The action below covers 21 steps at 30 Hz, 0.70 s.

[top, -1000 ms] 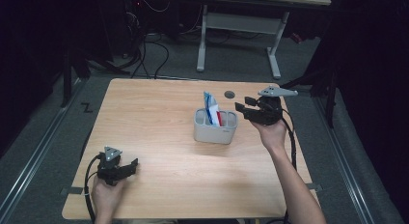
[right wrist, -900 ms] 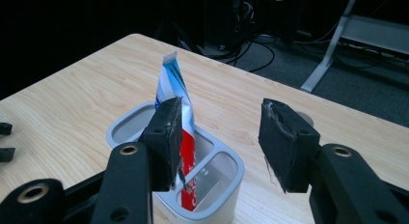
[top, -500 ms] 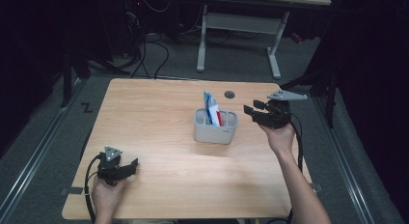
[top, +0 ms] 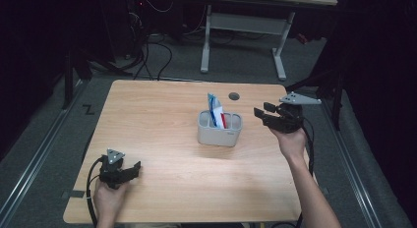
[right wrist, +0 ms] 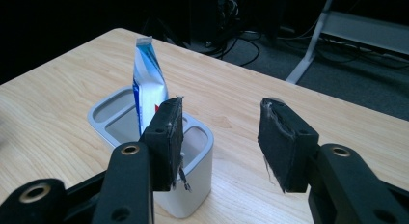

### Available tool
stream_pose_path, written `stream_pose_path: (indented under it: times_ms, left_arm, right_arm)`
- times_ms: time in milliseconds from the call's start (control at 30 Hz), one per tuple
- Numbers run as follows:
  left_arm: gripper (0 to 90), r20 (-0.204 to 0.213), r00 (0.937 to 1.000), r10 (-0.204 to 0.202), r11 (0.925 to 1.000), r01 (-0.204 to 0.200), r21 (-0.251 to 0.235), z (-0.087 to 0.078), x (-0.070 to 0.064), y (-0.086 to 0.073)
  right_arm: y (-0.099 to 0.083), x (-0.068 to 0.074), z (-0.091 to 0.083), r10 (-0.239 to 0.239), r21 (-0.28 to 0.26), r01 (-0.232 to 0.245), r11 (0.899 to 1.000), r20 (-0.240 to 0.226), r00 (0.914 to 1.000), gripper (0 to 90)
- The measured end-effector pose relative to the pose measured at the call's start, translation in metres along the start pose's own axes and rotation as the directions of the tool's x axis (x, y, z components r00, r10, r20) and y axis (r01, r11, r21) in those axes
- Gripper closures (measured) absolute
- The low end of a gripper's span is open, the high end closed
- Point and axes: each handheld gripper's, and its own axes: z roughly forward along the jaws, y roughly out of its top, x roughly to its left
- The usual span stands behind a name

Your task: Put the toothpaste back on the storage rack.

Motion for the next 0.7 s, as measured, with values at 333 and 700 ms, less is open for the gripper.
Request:
stream_pose_path:
  times_ms: [333, 700]
  left_arm:
    - [25.8, -0.003, 1.0, 0.004, 1.0, -0.004, 0.001, 0.0, -0.001, 0.0]
    - [25.8, -0.008, 1.0, 0.006, 1.0, -0.006, 0.0, 0.001, -0.001, 0.0]
  right_arm:
    - [-0.011, -0.01, -0.009, 0.027, -0.002, -0.027, 1.0, 0.019, 0.9995, 51.5]
    - [-0.022, -0.015, -0.014, 0.044, 0.003, -0.044, 0.999, 0.022, 0.9988, 51.2]
